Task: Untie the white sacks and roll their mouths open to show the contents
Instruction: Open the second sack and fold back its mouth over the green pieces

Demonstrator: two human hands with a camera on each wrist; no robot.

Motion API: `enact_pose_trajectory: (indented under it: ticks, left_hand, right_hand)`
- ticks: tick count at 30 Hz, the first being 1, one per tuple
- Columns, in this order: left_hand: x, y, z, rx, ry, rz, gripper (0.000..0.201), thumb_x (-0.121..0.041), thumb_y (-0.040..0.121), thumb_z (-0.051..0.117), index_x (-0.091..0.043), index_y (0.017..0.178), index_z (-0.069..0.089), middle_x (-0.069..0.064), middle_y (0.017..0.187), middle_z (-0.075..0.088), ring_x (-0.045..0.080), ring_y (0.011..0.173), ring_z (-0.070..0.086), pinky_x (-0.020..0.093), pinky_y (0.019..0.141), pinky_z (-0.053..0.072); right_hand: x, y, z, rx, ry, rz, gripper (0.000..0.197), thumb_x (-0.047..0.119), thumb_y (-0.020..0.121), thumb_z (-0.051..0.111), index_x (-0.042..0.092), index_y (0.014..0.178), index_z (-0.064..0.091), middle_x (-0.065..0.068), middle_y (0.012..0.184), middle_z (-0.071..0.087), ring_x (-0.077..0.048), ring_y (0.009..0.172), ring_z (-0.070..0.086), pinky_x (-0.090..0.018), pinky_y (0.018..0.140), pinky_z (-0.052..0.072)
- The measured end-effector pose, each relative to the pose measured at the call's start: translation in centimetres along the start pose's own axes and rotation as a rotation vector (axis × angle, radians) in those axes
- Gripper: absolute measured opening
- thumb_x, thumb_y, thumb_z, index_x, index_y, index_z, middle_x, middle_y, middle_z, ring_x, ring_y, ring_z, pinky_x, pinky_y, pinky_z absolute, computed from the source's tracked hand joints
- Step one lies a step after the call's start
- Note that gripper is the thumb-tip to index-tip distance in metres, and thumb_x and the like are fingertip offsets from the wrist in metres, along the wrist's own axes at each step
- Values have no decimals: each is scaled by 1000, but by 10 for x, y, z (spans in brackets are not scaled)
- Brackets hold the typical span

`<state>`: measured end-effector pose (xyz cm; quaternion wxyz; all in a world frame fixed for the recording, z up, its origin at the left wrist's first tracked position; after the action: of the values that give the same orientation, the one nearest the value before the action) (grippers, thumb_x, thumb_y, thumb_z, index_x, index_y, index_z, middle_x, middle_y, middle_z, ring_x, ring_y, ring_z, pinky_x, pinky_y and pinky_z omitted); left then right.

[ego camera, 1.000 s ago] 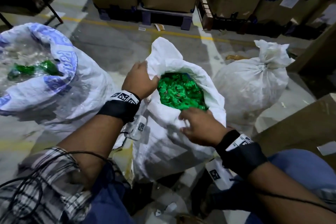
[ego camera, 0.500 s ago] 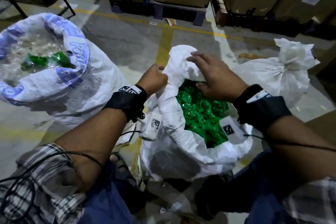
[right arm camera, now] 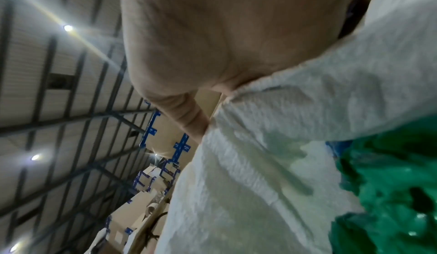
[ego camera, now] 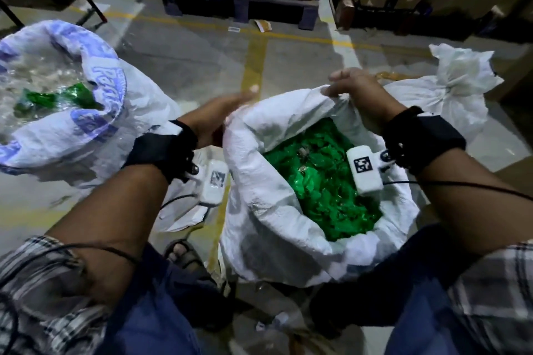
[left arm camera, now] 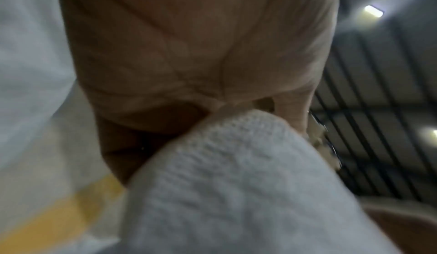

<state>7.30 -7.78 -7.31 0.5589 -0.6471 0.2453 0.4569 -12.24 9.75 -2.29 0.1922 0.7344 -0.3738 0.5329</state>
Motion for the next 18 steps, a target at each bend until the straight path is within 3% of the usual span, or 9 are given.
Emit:
enact_pose_trajectory:
  ticks: [2,3,5,7,9,12,14,16,18]
  left_hand:
    - [-3,-2,1,-223,445,176,68,-75,82,60,-23,127,63,5,109,69,21,91,69,36,81,57]
    - [-8,-6,2,-331,604,315,68,-76,80,61,-28,128,59,-1,108,66,15,88,67,32,75,55]
    - [-17,-16,12,-440,747,554,62,-77,78,62,-36,124,61,-10,107,66,6,89,65,30,76,55]
    - [-19,-18,24,-457,824,611,61,-83,74,59,-36,111,69,-15,94,72,1,84,67,29,76,57]
    - [-15,-13,33,-458,929,544,58,-81,73,61,-35,107,71,-13,85,73,4,81,68,30,76,57]
    - [-5,0,32,-419,804,452,45,-54,81,74,-34,119,62,-6,88,69,11,83,66,29,73,52]
    - [1,7,27,-370,605,404,56,-45,82,78,-32,130,53,-4,93,66,8,82,63,26,67,48]
    - [4,9,22,-315,323,338,65,-39,82,81,-30,137,48,5,103,68,19,86,68,32,71,54]
    - [5,10,19,-245,115,313,66,-36,83,81,-27,139,48,17,113,69,32,85,69,41,72,57]
  right_hand:
    - [1,-1,1,3,-26,-18,28,6,79,68,22,57,62,15,61,56,-5,61,51,-28,67,36]
    - [1,-3,2,5,-92,-33,25,9,78,69,22,58,62,16,60,57,-5,61,52,-31,69,38]
    - [0,-9,4,-21,-182,-6,11,18,78,71,22,87,67,7,80,66,-13,75,60,-34,73,45]
    - [-5,-12,7,-17,-235,4,42,24,81,71,20,121,59,-7,104,67,-24,93,66,-37,83,52]
    - [-3,-18,14,43,-391,-104,59,30,87,68,22,141,44,-10,115,62,-28,102,63,-38,88,51]
    - [-2,-22,24,130,-718,-228,63,41,98,55,21,152,29,-14,128,61,-31,114,59,-35,95,46]
    - [-5,-21,28,136,-844,-201,56,48,101,48,20,148,37,-19,127,64,-34,121,58,-43,102,45]
    - [-5,-19,27,102,-818,-174,51,51,99,51,20,140,48,-14,125,66,-31,119,60,-43,101,46]
    - [-1,-15,22,52,-612,-151,47,51,95,61,21,131,56,-6,116,69,-22,105,65,-33,86,49]
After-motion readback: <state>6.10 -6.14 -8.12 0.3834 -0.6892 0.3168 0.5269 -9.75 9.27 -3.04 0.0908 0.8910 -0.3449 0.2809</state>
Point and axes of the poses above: each hand's wrist, its own y-axis towards the middle knuckle, its own z-axis out of the palm, x = y × z, the point moved 4 cm from there along y, towards the middle knuckle
